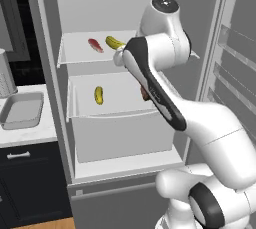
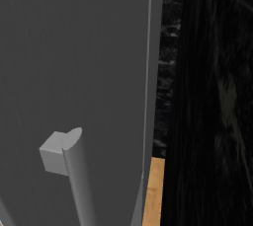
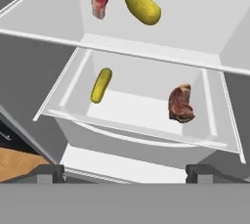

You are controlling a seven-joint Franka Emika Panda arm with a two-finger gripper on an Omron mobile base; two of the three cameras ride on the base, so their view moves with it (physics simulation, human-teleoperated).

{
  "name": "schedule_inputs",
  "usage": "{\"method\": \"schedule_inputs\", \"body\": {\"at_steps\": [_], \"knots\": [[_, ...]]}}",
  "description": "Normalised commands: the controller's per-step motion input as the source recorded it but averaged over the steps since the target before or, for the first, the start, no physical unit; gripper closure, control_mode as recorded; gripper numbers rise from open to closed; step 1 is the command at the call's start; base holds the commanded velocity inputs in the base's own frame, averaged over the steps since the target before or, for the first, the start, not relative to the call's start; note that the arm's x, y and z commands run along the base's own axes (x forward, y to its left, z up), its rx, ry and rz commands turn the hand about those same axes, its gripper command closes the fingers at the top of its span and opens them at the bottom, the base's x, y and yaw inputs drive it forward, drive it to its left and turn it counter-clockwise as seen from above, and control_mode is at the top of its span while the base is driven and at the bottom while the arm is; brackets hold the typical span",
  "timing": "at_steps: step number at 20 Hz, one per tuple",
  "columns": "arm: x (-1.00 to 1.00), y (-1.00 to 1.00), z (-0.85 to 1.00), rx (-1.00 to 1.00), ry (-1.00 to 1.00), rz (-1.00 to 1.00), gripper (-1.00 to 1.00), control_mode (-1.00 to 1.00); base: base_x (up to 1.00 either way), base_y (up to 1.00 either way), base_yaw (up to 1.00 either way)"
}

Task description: Place one cucumber and one steak in each tupperware on the nearby counter, to pack two identical lunches.

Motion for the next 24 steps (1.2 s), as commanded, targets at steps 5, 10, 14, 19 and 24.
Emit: {"method": "schedule_inputs", "body": {"at_steps": [5, 10, 14, 19, 24], "knots": [[0.34, -0.03, -0.05, 0.15, -0.15, 0.00, -1.00, -1.00, 0.00, 0.00, 0.00], [0.42, -0.10, 0.00, 0.19, -0.17, 0.00, -1.00, -1.00, 0.00, 0.00, 0.00], [0.45, -0.09, 0.01, 0.21, -0.04, 0.00, -1.00, -1.00, 0.00, 0.00, 0.00], [0.58, -0.03, 0.17, 0.07, 0.01, 0.03, -1.00, -1.00, 0.00, 0.00, 0.00], [0.53, 0.05, 0.30, -0.04, 0.07, 0.14, -1.00, -1.00, 0.00, 0.00, 0.00]]}}
